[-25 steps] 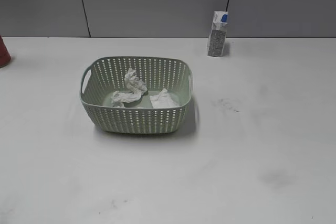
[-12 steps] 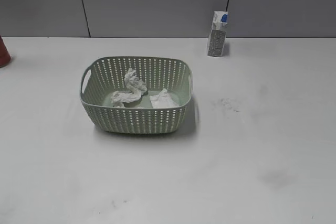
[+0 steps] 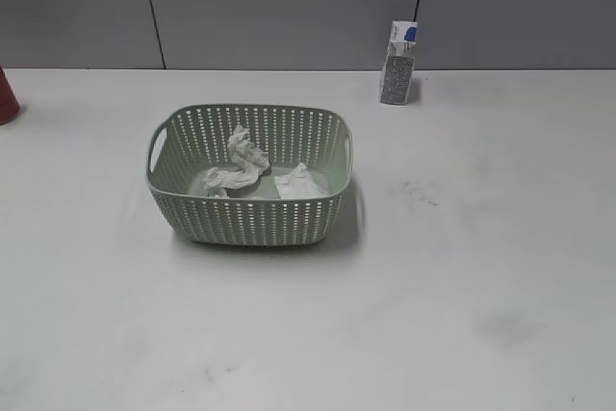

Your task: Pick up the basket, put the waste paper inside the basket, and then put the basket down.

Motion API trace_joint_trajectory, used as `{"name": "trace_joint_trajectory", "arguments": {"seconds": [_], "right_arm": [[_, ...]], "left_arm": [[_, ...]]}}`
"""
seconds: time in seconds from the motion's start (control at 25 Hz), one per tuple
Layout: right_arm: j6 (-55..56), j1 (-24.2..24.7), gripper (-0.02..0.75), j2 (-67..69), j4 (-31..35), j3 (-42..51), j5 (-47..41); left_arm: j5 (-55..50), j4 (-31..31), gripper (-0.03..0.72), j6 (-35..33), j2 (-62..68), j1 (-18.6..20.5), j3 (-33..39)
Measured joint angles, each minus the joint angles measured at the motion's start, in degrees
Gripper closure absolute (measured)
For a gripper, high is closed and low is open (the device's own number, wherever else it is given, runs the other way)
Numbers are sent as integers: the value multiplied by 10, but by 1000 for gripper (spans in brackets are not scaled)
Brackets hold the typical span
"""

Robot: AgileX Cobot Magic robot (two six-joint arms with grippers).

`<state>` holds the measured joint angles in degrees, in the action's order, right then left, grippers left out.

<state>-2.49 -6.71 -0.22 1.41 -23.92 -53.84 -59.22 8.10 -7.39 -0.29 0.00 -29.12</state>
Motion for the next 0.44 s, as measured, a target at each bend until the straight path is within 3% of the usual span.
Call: {"name": "trace_joint_trajectory", "arguments": {"seconds": [0.44], "right_arm": [[0, 0, 148, 0, 0, 0, 0]], "left_arm": [[0, 0, 139, 0, 0, 0, 1]]}}
